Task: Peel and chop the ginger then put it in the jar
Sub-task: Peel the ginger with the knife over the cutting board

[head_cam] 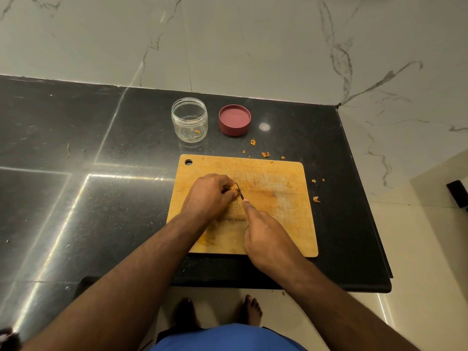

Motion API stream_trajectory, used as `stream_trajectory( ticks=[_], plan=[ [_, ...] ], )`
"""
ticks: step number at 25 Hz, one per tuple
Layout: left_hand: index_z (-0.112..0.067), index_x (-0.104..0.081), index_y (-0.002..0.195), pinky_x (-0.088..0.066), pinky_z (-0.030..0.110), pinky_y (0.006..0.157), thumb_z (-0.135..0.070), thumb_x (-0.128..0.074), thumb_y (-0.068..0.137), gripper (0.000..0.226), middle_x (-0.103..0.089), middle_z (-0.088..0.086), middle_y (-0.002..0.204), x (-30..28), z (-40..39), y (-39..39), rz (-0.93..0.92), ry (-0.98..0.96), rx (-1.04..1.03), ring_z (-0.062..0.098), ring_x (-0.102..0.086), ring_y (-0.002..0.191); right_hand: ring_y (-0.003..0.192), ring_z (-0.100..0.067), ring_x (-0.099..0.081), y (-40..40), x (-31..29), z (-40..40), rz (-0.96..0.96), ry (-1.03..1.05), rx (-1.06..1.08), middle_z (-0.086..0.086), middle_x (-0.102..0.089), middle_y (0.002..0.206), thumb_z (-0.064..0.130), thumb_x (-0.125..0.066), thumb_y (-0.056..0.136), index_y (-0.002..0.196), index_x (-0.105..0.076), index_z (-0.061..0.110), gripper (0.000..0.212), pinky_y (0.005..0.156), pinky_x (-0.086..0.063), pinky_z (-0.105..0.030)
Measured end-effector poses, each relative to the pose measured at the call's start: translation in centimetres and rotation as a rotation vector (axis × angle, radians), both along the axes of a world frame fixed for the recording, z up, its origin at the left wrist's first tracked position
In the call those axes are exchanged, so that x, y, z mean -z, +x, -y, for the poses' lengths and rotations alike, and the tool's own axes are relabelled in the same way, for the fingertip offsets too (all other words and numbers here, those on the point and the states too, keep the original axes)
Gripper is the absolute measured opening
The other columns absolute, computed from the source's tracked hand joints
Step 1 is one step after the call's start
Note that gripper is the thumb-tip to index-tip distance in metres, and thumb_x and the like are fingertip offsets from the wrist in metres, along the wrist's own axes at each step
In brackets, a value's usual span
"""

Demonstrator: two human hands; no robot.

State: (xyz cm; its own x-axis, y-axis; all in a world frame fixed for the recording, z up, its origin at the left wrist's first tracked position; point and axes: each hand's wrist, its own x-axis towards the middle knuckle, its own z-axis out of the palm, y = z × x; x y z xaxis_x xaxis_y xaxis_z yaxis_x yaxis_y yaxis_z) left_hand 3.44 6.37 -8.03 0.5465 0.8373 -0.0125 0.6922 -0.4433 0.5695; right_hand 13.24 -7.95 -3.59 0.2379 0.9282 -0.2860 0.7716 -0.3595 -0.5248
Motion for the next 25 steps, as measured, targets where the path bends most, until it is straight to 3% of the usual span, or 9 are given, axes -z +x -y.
stream_trajectory(
  ticks=[5, 9, 14, 16, 18, 20, 21, 23, 25],
  plan=[
    [-0.022, -0.072, 0.114, -0.042, 0.022, 0.072, -0.032, -0.070, 0.090, 0.026, -0.070, -0.004, 0.104, 0.2, -0.1, 0.0, -0.006, 0.005, -0.002, 0.009, -0.056, 0.088, 0.117, -0.020, -0.050, -0.2, 0.6, -0.7, -0.007, -0.010, 0.024, -0.005, -0.049, 0.136, 0.017, -0.034, 0.101, 0.157, -0.014, 0.025, 0.060, 0.097, -0.045, -0.034],
    [-0.019, -0.071, 0.118, -0.051, 0.027, 0.077, -0.033, -0.070, 0.090, 0.030, -0.070, -0.002, 0.106, -0.1, 0.1, 0.1, 0.007, 0.012, -0.018, 0.012, -0.061, 0.091, 0.115, -0.016, -0.049, -0.8, 0.9, 1.8, -0.040, -0.004, 0.058, -0.002, -0.048, 0.138, 0.018, -0.033, 0.103, 0.157, -0.012, 0.029, 0.059, 0.098, -0.045, -0.032],
    [-0.019, -0.068, 0.122, -0.054, 0.030, 0.084, -0.033, -0.070, 0.091, 0.034, -0.069, -0.001, 0.112, 0.0, 0.2, 0.1, -0.007, -0.005, -0.020, 0.013, -0.061, 0.096, 0.096, -0.004, -0.051, -0.8, 0.8, 4.5, -0.067, 0.047, 0.092, 0.001, -0.054, 0.127, 0.022, -0.035, 0.104, 0.156, -0.017, 0.031, 0.056, 0.080, -0.044, -0.022],
    [-0.020, -0.067, 0.124, -0.054, 0.030, 0.084, -0.033, -0.069, 0.091, 0.036, -0.068, -0.001, 0.113, -0.1, 0.2, 0.0, -0.007, -0.016, -0.016, 0.013, -0.061, 0.097, 0.074, 0.003, -0.051, -0.3, 0.1, 4.7, -0.222, 0.077, 0.151, 0.004, -0.059, 0.120, 0.019, -0.039, 0.103, 0.153, -0.029, 0.033, 0.053, 0.063, -0.039, -0.013],
    [-0.022, -0.064, 0.126, -0.054, 0.028, 0.083, -0.031, -0.070, 0.091, 0.036, -0.068, -0.003, 0.115, -0.2, 0.3, -0.1, 0.009, -0.036, -0.013, 0.012, -0.061, 0.098, 0.051, -0.003, -0.047, 0.7, -0.3, 4.6, -0.500, 0.066, 0.342, 0.006, -0.063, 0.098, 0.013, -0.042, 0.101, 0.145, -0.043, 0.037, 0.050, 0.047, -0.035, -0.018],
    [-0.025, -0.064, 0.124, -0.052, 0.025, 0.081, -0.029, -0.070, 0.091, 0.034, -0.066, -0.005, 0.114, -0.3, 0.5, -0.1, 0.028, -0.064, -0.022, 0.011, -0.060, 0.097, 0.044, -0.007, -0.035, 1.5, -0.8, 4.4, -0.815, -0.003, 0.561, -0.002, -0.058, 0.080, 0.006, -0.040, 0.100, 0.137, -0.051, 0.036, 0.049, 0.041, -0.026, -0.024],
    [-0.026, -0.064, 0.123, -0.052, 0.024, 0.080, -0.029, -0.071, 0.091, 0.032, -0.066, -0.005, 0.113, -0.4, 0.5, -0.2, 0.032, -0.070, -0.025, 0.010, -0.060, 0.097, 0.045, -0.007, -0.033, 1.7, -1.0, 4.3, -0.855, -0.006, 0.585, -0.004, -0.056, 0.078, 0.005, -0.040, 0.099, 0.136, -0.052, 0.037, 0.050, 0.041, -0.025, -0.024],
    [-0.025, -0.066, 0.122, -0.053, 0.025, 0.081, -0.031, -0.071, 0.091, 0.032, -0.067, -0.005, 0.113, -0.4, 0.5, -0.3, 0.033, -0.071, -0.028, 0.010, -0.060, 0.097, 0.054, -0.002, -0.043, 2.0, -1.3, 4.2, -0.660, 0.042, 0.472, 0.003, -0.058, 0.093, 0.009, -0.042, 0.100, 0.141, -0.047, 0.038, 0.051, 0.048, -0.034, -0.020],
    [-0.022, -0.066, 0.124, -0.053, 0.027, 0.083, -0.031, -0.070, 0.092, 0.034, -0.069, -0.003, 0.115, -0.3, 0.4, -0.3, 0.036, -0.072, -0.024, 0.011, -0.061, 0.100, 0.081, -0.002, -0.057, 1.9, -1.5, 3.6, -0.359, 0.112, 0.298, 0.013, -0.053, 0.120, 0.016, -0.043, 0.102, 0.149, -0.038, 0.036, 0.051, 0.067, -0.047, -0.019]
  ],
)
